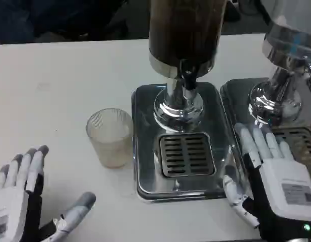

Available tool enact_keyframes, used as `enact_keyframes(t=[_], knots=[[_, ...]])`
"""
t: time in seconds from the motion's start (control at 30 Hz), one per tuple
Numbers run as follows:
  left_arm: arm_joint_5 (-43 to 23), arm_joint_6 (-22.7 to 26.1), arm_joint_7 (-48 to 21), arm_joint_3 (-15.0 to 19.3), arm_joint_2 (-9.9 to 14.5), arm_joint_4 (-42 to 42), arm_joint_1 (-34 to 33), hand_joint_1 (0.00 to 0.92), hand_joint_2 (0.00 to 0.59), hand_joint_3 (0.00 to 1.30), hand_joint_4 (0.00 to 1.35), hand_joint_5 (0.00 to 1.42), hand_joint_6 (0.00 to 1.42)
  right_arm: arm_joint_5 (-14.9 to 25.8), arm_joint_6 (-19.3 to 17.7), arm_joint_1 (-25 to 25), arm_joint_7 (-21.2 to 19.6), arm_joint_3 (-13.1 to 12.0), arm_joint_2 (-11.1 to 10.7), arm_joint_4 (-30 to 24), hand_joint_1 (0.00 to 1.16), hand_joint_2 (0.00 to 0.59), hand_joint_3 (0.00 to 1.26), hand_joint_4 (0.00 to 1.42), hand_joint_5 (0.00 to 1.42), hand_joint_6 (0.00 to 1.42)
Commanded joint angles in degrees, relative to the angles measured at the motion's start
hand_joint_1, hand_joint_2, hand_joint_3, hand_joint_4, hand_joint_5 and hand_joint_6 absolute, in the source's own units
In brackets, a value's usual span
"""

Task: Grasp the cup under the faucet to collect the drink, then remove the cup.

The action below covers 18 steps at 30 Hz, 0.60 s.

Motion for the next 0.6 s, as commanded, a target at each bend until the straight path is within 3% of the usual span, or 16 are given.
enact_keyframes(t=[0.03,0.37,0.6], knots=[[-0.34,-0.27,-0.36,-0.13,0.18,0.51,-0.31,0.0,0.105,0.0,0.0,0.0,0.0,0.26,0.39,-0.28,-0.65,-0.11,0.44,0.29,0.04,0.538,0.02,0.0,0.0,0.0],[-0.79,-0.66,-0.16,-0.09,0.12,0.63,-0.6,0.0,0.102,0.0,0.0,0.0,0.0,0.52,0.36,-0.6,-0.44,-0.13,0.74,0.61,0.04,0.538,0.02,0.0,0.0,0.0],[-2.54,-0.99,1.87,2.32,-1.43,-0.52,-0.55,0.0,0.091,0.0,0.0,0.0,0.0,-0.25,1.02,-1.75,0.4,0.3,0.65,0.26,0.04,0.538,0.02,0.0,0.0,0.0]])
